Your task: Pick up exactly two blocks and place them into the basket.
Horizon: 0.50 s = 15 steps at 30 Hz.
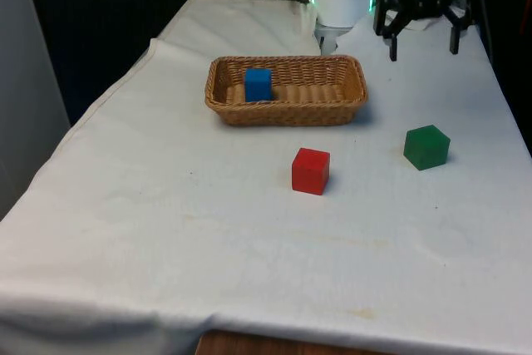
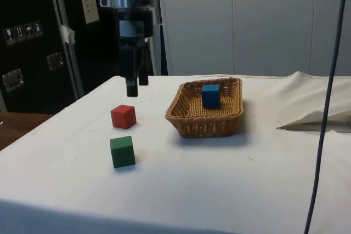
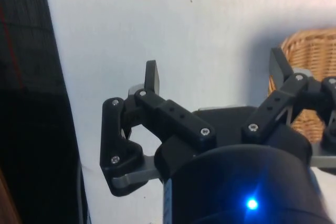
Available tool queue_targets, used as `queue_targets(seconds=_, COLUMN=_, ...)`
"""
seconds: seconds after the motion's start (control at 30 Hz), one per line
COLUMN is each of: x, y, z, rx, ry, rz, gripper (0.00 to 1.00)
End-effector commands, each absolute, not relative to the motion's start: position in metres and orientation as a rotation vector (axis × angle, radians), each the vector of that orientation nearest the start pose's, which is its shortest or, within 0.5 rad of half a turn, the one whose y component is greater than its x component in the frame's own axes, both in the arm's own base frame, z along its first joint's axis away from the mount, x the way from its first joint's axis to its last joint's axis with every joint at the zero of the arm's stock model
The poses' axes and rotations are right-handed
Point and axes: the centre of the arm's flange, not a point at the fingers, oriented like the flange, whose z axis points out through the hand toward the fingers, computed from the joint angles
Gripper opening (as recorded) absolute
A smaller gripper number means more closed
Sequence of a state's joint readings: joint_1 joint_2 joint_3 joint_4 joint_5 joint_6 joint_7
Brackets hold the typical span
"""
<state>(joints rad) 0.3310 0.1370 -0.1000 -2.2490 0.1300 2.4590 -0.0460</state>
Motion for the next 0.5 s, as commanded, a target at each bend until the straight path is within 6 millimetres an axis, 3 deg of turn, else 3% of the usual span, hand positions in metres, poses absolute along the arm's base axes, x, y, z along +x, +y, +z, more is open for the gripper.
queue_targets(seconds=0.0, x=0.533, y=0.129, z=0.308, rx=-3.050, ry=-0.268, rz=-0.090, gripper=1.00)
queue_targets(seconds=0.23, x=0.549, y=0.139, z=0.291, rx=-3.057, ry=-0.254, rz=-0.071, gripper=1.00)
queue_targets(seconds=0.47, x=0.566, y=0.148, z=0.259, rx=-3.065, ry=-0.211, rz=-0.025, gripper=1.00)
